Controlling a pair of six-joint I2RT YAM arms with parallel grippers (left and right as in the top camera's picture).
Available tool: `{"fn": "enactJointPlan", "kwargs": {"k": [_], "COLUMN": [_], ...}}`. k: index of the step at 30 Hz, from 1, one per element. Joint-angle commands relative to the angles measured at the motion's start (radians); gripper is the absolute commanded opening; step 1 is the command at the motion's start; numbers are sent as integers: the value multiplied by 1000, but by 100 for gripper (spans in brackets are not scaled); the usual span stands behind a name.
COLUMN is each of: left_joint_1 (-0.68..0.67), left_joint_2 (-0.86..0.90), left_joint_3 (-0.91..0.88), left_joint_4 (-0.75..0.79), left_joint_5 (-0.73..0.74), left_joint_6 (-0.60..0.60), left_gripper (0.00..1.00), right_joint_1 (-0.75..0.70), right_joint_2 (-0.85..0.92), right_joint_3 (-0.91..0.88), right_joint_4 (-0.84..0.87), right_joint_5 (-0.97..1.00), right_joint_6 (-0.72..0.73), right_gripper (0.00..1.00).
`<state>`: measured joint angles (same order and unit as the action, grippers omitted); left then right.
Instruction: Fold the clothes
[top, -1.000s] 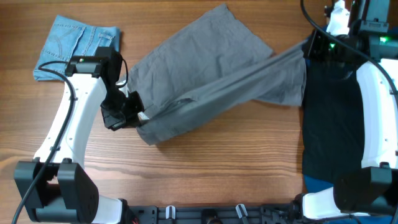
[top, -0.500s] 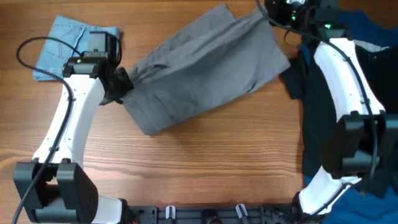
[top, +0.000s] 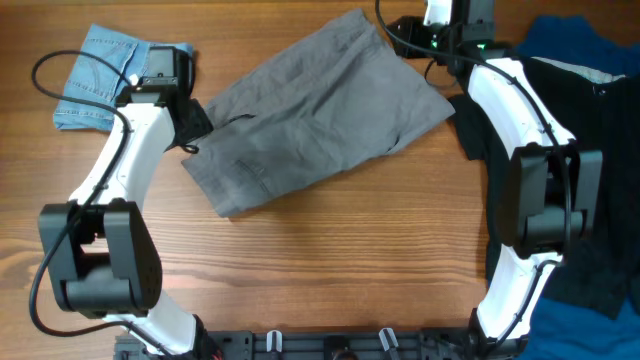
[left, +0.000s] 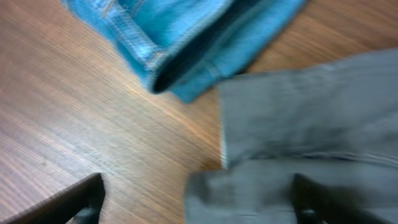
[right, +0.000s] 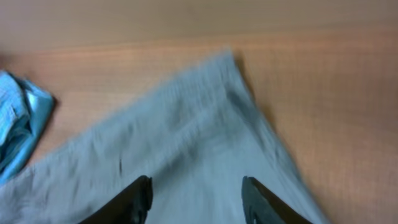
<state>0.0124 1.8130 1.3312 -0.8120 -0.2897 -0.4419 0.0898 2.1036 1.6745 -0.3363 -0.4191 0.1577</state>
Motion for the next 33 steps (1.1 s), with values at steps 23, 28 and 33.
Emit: {"fn": "enactJointPlan", "kwargs": {"k": [23,28,33], "left_joint_1": [-3,-2,105], "left_joint_2": [-98,-98,-98], "left_joint_3": [-310,-383,-375], "left_joint_4": [-16,43,-114], "left_joint_5": [631,582,305], "left_joint_6": [199,192,192], "left_gripper": [99,37,4], "right_joint_1": [-87,-121,-121], "right_joint_2": [110,86,66], "right_joint_3": [12,12,12], "right_joint_4": [-532,-541,-591], "right_joint_5": [320,266,41], "right_joint_6": [39,14,-249], "right_gripper": [91,83,89]}}
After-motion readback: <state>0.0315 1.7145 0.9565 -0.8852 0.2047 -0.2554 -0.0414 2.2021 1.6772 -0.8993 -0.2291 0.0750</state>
